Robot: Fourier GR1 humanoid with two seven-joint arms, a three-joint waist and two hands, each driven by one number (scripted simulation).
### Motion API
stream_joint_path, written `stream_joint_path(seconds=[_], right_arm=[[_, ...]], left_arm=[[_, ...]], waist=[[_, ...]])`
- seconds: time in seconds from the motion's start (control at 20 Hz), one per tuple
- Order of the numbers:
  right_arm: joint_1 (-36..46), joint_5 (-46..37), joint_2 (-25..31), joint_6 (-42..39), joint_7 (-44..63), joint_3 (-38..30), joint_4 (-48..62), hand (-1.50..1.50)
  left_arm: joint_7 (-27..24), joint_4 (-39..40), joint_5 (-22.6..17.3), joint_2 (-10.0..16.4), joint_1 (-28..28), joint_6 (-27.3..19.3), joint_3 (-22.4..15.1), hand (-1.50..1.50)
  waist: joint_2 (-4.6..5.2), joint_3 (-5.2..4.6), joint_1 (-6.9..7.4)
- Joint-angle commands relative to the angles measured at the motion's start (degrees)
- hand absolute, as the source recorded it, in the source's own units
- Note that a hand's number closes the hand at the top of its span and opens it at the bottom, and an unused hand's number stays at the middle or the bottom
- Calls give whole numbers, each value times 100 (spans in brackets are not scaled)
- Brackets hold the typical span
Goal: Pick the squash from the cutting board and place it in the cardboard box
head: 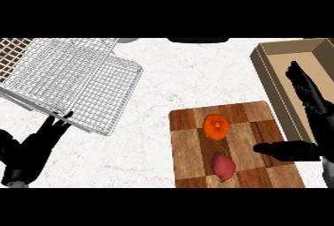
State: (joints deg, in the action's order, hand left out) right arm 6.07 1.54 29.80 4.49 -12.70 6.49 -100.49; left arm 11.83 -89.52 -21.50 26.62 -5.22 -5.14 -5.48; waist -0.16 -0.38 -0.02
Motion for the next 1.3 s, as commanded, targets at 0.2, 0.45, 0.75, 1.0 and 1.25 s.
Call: stream_joint_path(seconds=[0.2, 0.45, 0.75, 1.0, 1.25], right_arm=[[329, -1774, 1313, -603, 2235, 972, -455, -150], [1017, -1810, 1494, -1601, 3783, 1429, -822, -150], [1840, -1454, 845, -2435, 5253, 1896, -640, -150], [1625, -1262, 524, -2568, 5928, 2000, -819, -150], [2134, -1047, 350, -3073, 6204, 1922, -377, -150]], left_arm=[[-218, -449, -271, -140, 293, -57, 364, 0], [-72, -394, -321, -112, 599, -14, 464, 0], [-160, -494, -70, -337, 504, -142, 280, 0], [-114, -721, -131, -279, 245, -49, 421, 0], [-174, -311, -107, -305, 526, 86, 544, 0]], waist=[[-24, -12, 133], [0, 0, 108], [18, 19, 142], [-12, 31, 31], [14, 31, 10]])
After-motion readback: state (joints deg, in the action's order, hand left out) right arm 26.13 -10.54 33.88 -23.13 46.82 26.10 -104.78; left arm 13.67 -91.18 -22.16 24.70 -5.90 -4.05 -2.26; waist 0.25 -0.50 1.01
